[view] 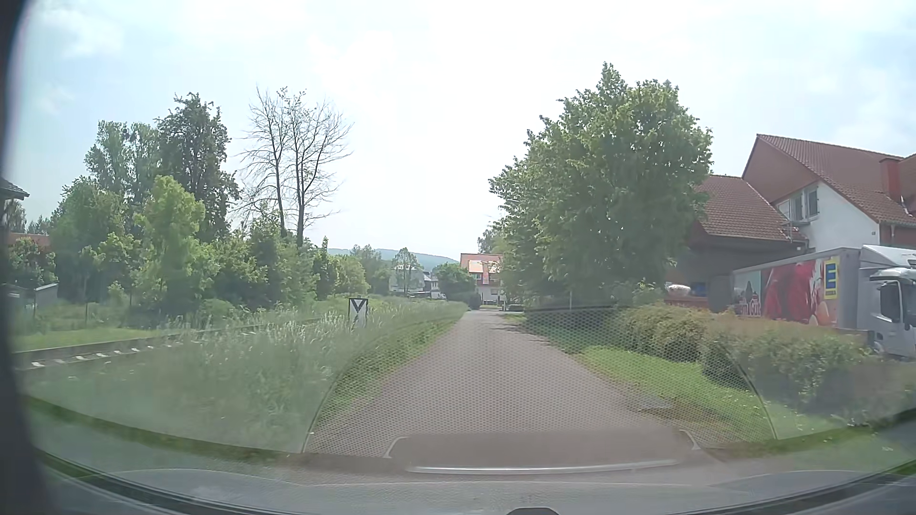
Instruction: Follow the waypoints while adhering to traffic rules and regulations
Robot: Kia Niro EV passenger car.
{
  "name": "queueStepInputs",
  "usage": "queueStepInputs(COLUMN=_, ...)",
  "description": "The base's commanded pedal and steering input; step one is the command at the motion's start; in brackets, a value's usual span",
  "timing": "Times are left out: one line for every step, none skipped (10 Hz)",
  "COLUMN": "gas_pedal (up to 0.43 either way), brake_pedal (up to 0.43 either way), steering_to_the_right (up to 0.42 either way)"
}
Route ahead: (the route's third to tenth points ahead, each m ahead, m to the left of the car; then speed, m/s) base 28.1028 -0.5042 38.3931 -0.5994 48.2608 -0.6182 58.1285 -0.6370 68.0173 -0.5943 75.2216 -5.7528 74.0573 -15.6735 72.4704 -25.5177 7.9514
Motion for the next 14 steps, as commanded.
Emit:
queueStepInputs(gas_pedal=0.177, brake_pedal=0.000, steering_to_the_right=-0.001)
queueStepInputs(gas_pedal=0.177, brake_pedal=0.000, steering_to_the_right=-0.002)
queueStepInputs(gas_pedal=0.177, brake_pedal=0.000, steering_to_the_right=-0.002)
queueStepInputs(gas_pedal=0.177, brake_pedal=0.000, steering_to_the_right=-0.002)
queueStepInputs(gas_pedal=0.177, brake_pedal=0.000, steering_to_the_right=-0.003)
queueStepInputs(gas_pedal=0.177, brake_pedal=0.000, steering_to_the_right=-0.004)
queueStepInputs(gas_pedal=0.177, brake_pedal=0.000, steering_to_the_right=-0.004)
queueStepInputs(gas_pedal=0.177, brake_pedal=0.000, steering_to_the_right=-0.004)
queueStepInputs(gas_pedal=0.177, brake_pedal=0.000, steering_to_the_right=-0.004)
queueStepInputs(gas_pedal=0.169, brake_pedal=0.000, steering_to_the_right=-0.004)
queueStepInputs(gas_pedal=0.169, brake_pedal=0.000, steering_to_the_right=0.000)
queueStepInputs(gas_pedal=0.157, brake_pedal=0.000, steering_to_the_right=0.003)
queueStepInputs(gas_pedal=0.150, brake_pedal=0.000, steering_to_the_right=0.002)
queueStepInputs(gas_pedal=0.150, brake_pedal=0.000, steering_to_the_right=0.003)
